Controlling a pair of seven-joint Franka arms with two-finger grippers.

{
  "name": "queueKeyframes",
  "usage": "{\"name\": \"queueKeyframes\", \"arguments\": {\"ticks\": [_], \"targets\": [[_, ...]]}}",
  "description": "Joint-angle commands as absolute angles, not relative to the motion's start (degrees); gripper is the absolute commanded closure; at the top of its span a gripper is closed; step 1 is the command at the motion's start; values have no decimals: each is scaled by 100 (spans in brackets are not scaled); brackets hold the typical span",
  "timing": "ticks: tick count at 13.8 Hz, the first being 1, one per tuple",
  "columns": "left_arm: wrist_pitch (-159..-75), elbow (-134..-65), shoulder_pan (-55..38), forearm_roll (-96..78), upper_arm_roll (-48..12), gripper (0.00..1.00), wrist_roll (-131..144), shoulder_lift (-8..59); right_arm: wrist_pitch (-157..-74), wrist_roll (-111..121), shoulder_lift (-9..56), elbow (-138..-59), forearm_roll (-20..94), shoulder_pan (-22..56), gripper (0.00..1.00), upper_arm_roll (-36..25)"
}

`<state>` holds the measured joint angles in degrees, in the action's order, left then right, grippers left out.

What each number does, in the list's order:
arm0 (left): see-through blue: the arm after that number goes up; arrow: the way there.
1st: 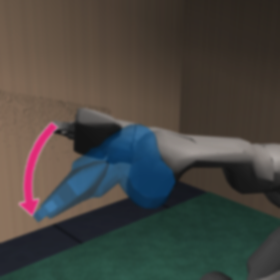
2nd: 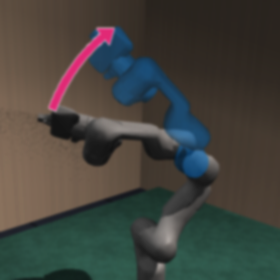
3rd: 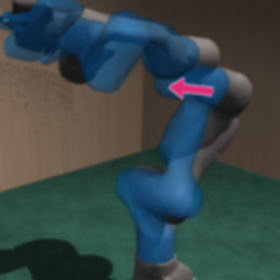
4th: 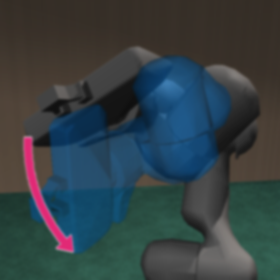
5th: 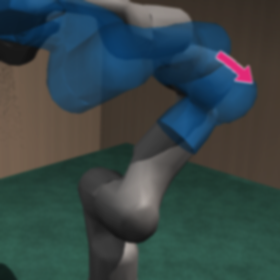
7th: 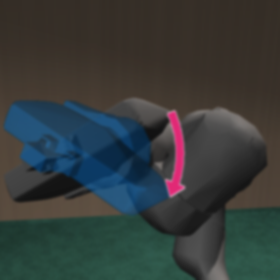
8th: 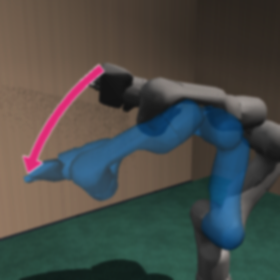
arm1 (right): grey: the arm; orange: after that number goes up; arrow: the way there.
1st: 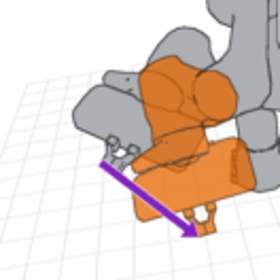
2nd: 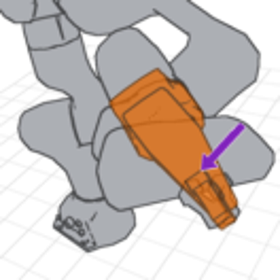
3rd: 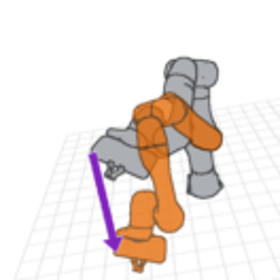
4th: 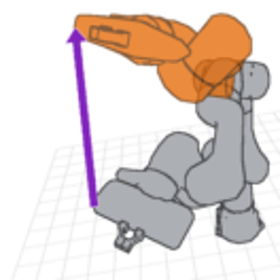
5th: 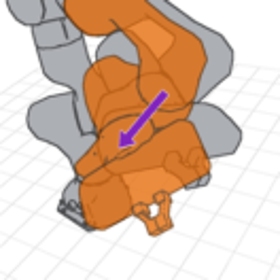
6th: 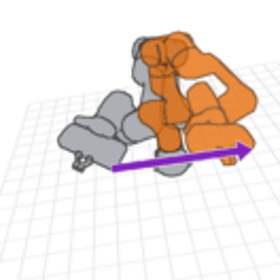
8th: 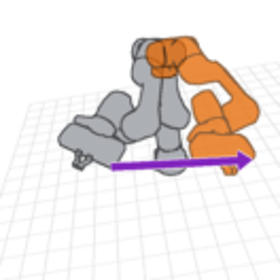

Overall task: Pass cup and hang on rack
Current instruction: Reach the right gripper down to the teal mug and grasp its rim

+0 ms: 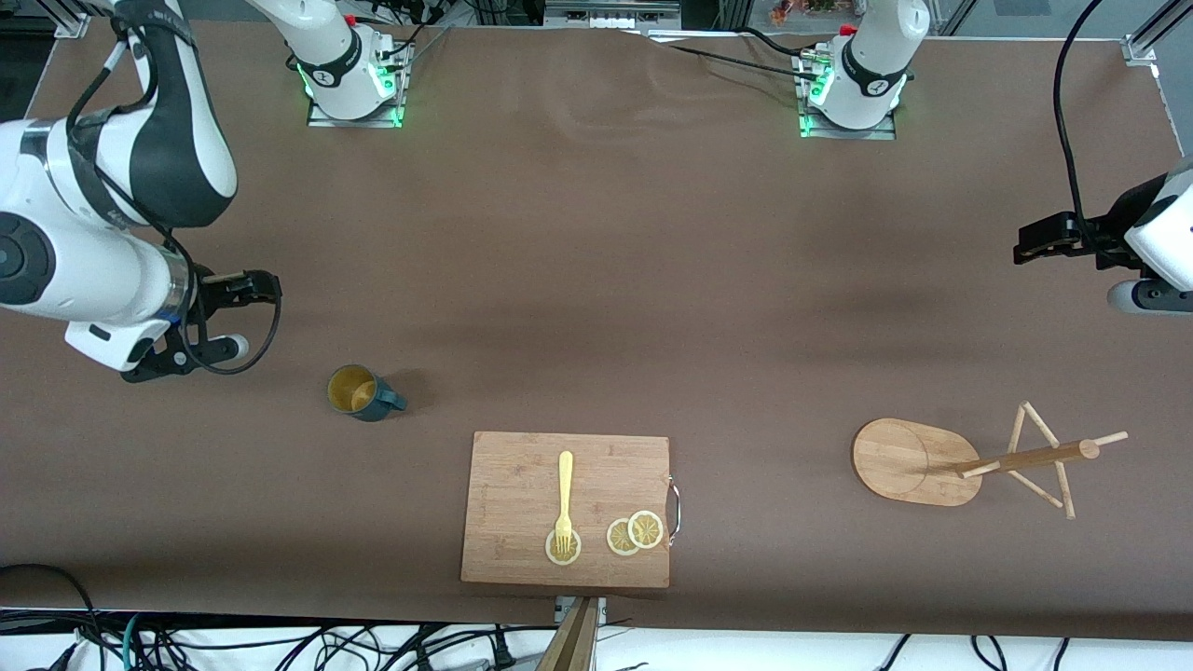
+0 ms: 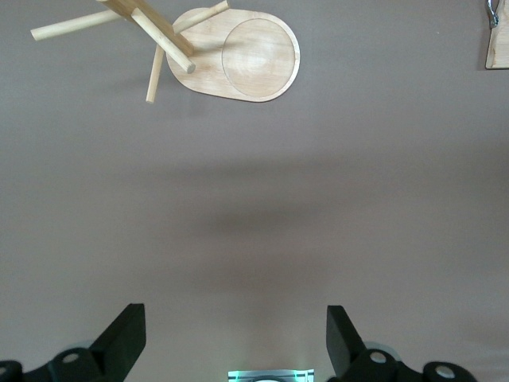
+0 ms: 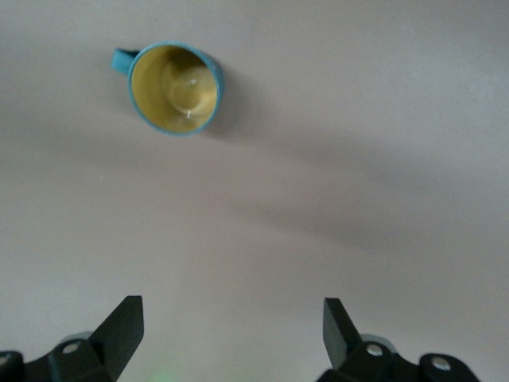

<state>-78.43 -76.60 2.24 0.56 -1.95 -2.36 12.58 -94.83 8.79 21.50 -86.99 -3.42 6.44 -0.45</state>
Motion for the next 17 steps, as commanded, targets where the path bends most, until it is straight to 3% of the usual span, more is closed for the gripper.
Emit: {"name": "queueKeyframes", "arguments": {"ticks": [1,4,9,12,15,17], "targets": [[-7796,-7497,193,114,-193,0,-158,1327,-10228,791,2688,-8613,-88,624,0,-35],[-7796,-7497,185,114,-185,0,-158,1327,-11028,694,3251,-8587,306,598,0,-35],[-7787,-7497,185,114,-185,0,-158,1327,-11478,406,3629,-8596,316,624,2,-35],[-7796,-7497,185,114,-185,0,-158,1327,-11566,299,3761,-8613,334,642,15,-35],[-7796,-7497,185,114,-185,0,-158,1327,-11558,106,3832,-8648,343,650,36,-35],[-7787,-7497,185,114,-193,0,-158,1327,-11566,27,3858,-8675,343,668,41,-35]]}}
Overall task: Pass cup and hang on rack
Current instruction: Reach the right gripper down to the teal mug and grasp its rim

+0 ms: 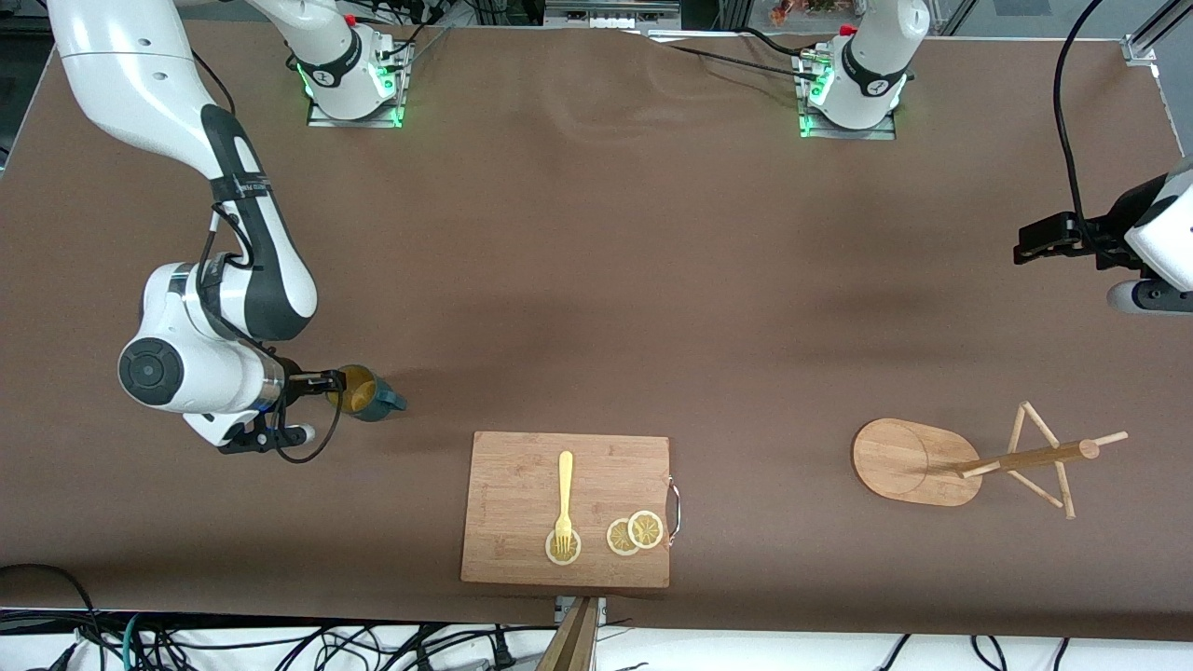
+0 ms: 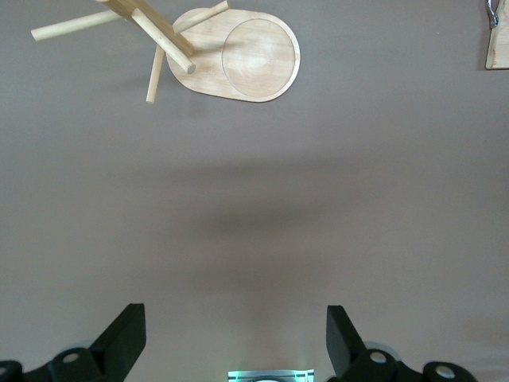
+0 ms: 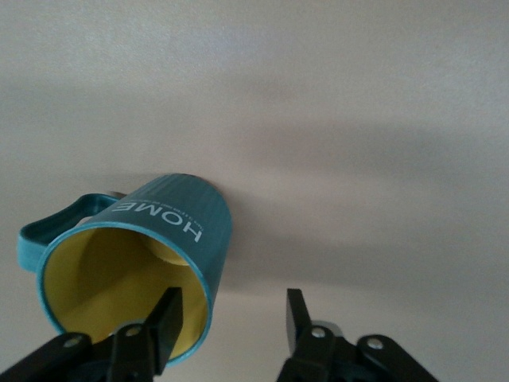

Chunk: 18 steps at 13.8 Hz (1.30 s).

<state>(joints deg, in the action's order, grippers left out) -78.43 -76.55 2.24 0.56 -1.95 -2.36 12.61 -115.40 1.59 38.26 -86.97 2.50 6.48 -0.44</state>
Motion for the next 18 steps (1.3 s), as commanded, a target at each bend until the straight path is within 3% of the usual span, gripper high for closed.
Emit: {"name": "queueKeyframes", "arguments": {"ticks": [1,6,7,10,18], "targets": [[-7796,-7497,185,114,-193,0,-158,1327,-11566,18,3876,-8675,351,668,44,-26],[-7796,-7497,185,114,-193,0,-158,1327,-11627,-149,3929,-8701,360,677,55,-9],[-7787,-7497,185,114,-193,0,-158,1327,-11689,-158,3937,-8736,360,677,62,-9],[-7796,-7497,193,114,-193,0,-158,1327,-11725,-333,3938,-8754,369,677,100,9],[-7796,-7497,185,114,-185,0,-158,1327,-11383,-543,3753,-8254,352,1492,100,246]]}}
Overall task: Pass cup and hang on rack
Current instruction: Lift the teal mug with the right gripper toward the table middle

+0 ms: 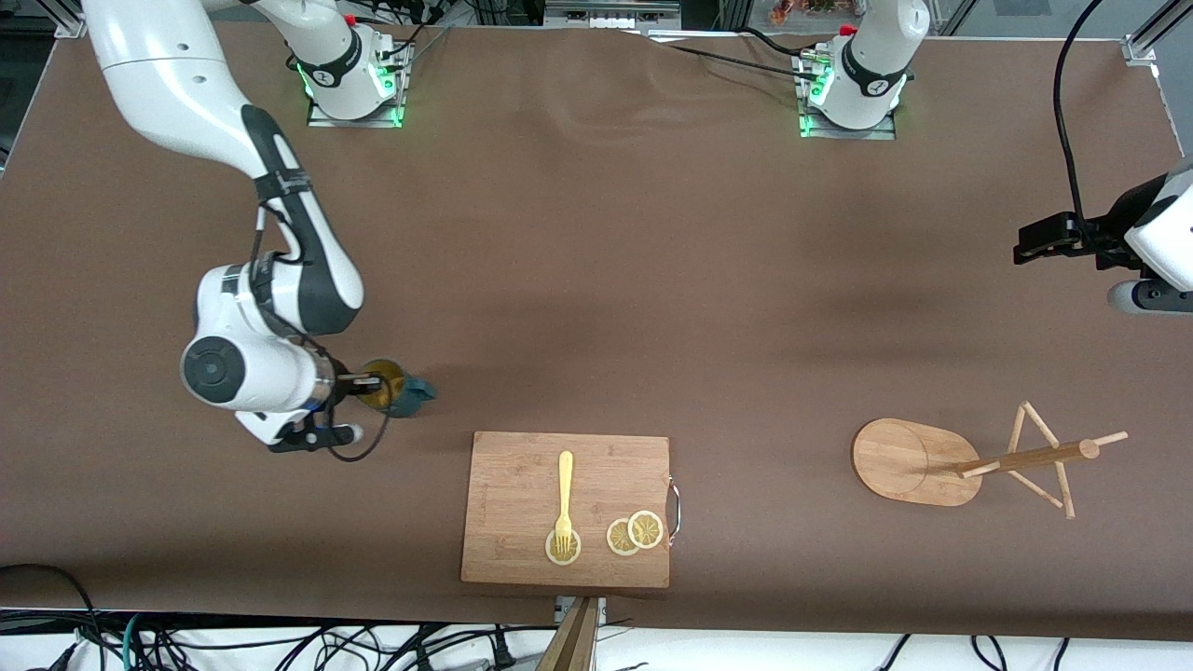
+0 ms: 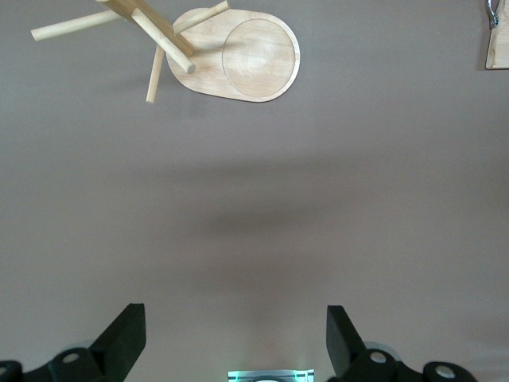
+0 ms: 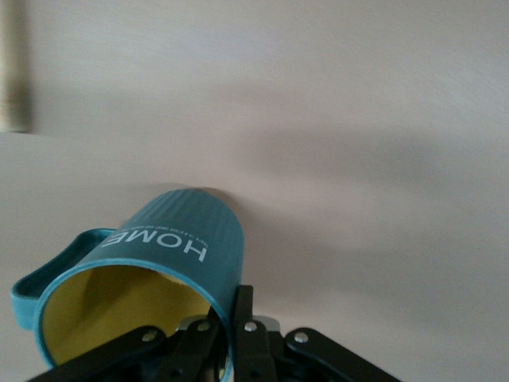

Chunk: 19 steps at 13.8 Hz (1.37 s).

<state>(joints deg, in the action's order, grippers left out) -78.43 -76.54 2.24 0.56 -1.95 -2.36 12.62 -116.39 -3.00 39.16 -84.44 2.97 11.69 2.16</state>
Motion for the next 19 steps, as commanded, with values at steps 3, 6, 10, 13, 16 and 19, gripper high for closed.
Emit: {"name": "queueKeyframes", "arguments": {"ticks": [3,6,10,13,16,19], "targets": [[-7796,-7497,193,114,-193,0,-158,1327,-11136,-1543,3805,-7832,343,2256,100,246],[-7787,-7497,193,114,-185,0,-158,1327,-11136,-2554,3972,-7481,325,3213,100,237],[-7787,-7497,193,106,-185,0,-167,1336,-10961,-4126,4919,-6236,325,4515,100,237],[-7787,-7497,176,114,-193,0,-176,1353,-11065,-4955,5440,-5687,325,5157,100,229],[-7761,-7506,44,123,-193,0,-202,1380,-11241,-5325,5537,-5687,316,5606,100,202],[-7761,-7532,-122,114,-202,0,-229,1397,-11381,-5475,5572,-5687,316,5651,100,237]]}}
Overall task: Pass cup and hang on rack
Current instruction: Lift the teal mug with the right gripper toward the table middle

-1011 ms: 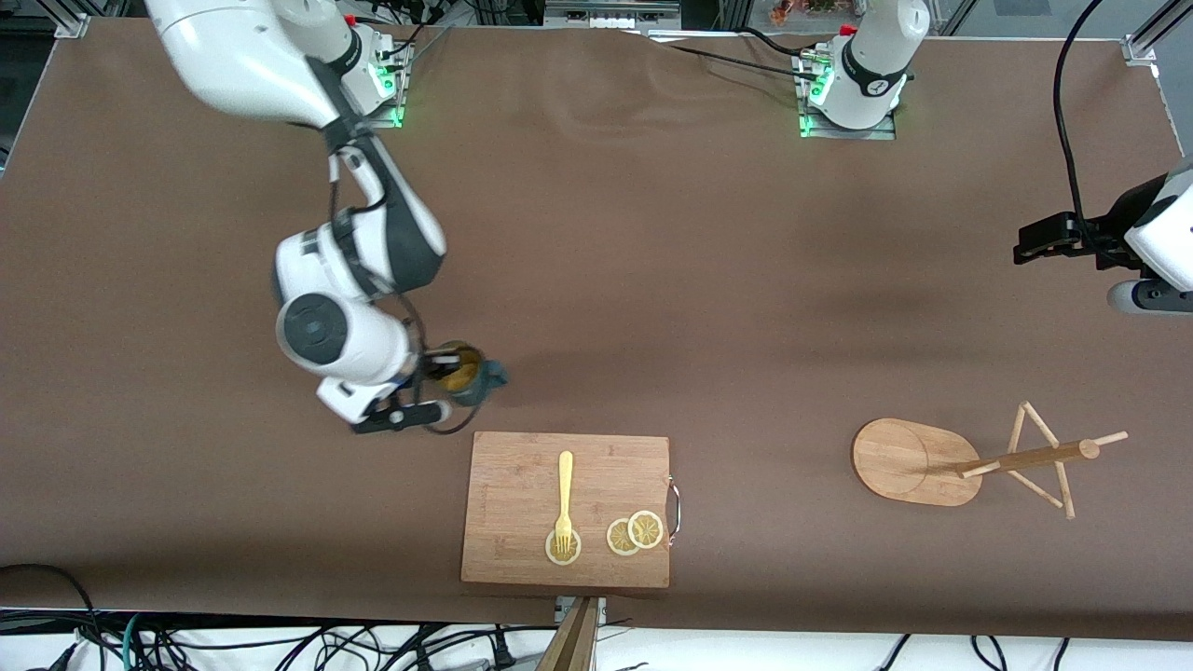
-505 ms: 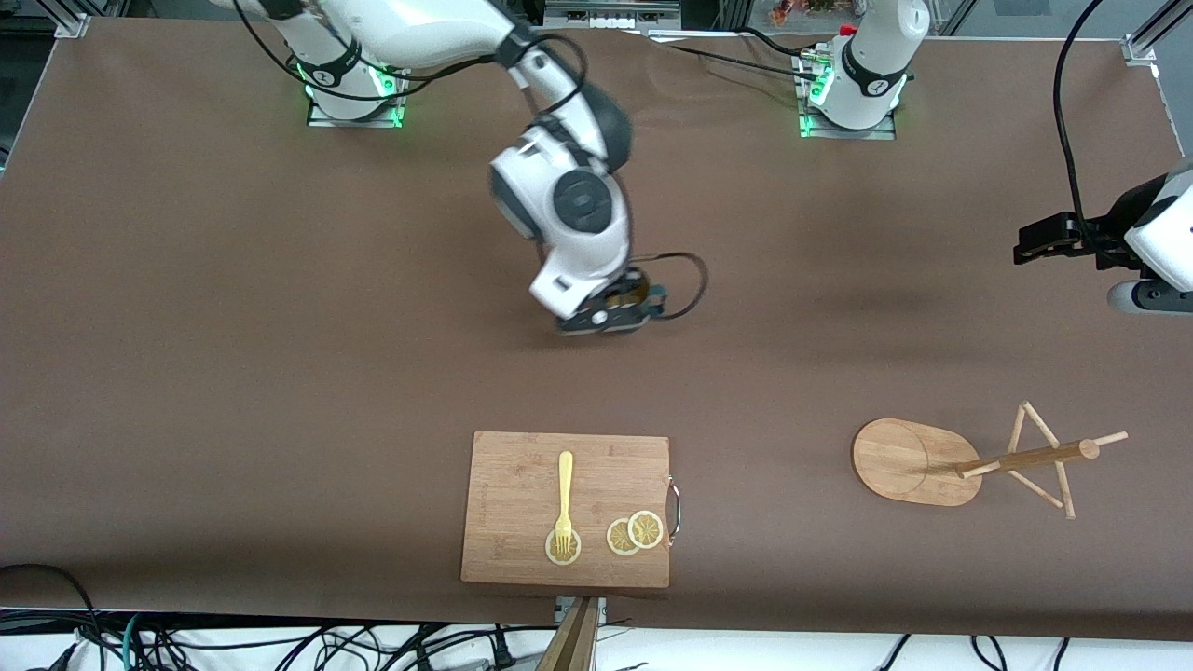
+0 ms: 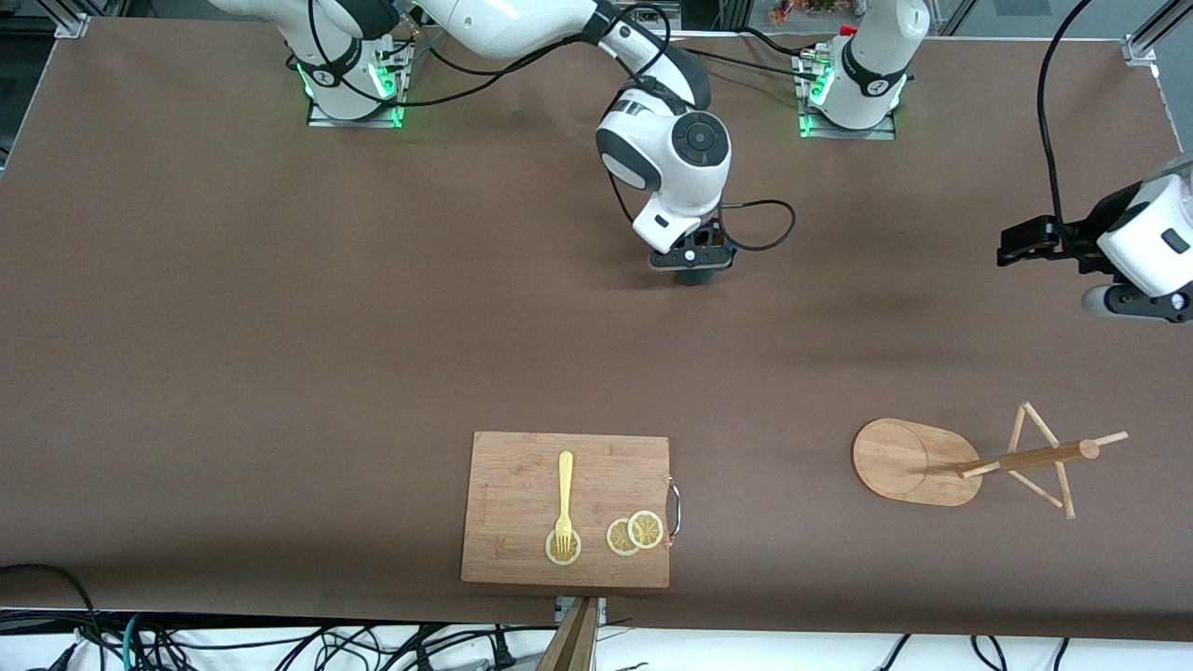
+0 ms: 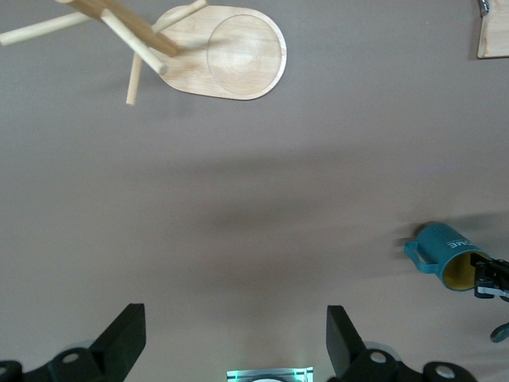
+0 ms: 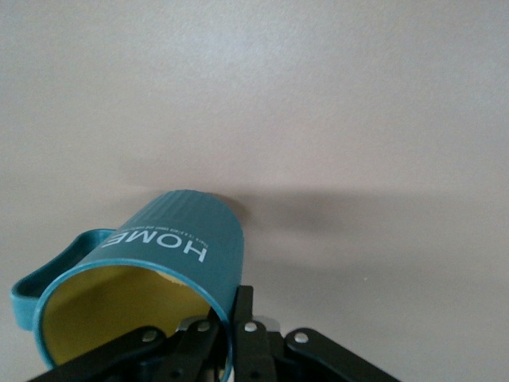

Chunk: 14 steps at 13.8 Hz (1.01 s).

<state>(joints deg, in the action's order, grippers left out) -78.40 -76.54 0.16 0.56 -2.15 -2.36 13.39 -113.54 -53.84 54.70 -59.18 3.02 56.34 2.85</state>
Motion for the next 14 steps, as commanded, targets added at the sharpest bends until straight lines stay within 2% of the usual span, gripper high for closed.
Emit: {"name": "queueKeyframes", "arguments": {"ticks": [1,5,8,9,10,11,12,13,14], "targets": [[-7761,-7550,-149,114,-202,0,-237,1406,-11434,-5476,5633,-5687,316,5669,100,229],[-7761,-7602,-123,-272,-220,0,-333,1521,-11741,-5502,5791,-5695,316,5757,100,220],[-7769,-7707,-88,-272,-211,0,-1638,1521,-11812,-5563,5836,-5704,316,5766,100,220],[-7778,-7839,-70,-290,-211,0,-2174,1521,-11812,-5572,5827,-5704,316,5766,97,220],[-7778,-7953,-70,-299,-220,0,-2702,1529,-11804,-5572,5827,-5704,308,5766,88,220],[-7787,-8076,-70,-299,-220,0,-3238,1521,-11804,-5572,5818,-5704,316,5766,74,220],[-7796,-8147,-70,-334,-220,0,-3739,1521,-11804,-5572,5801,-5704,316,5766,71,220],[-7796,-8208,-70,-482,-220,0,-4240,1512,-11804,-5572,5792,-5704,316,5766,64,220],[-7796,-8270,-53,-640,-220,0,-4698,1512,-11786,-5572,5775,-5704,316,5766,62,220]]}}
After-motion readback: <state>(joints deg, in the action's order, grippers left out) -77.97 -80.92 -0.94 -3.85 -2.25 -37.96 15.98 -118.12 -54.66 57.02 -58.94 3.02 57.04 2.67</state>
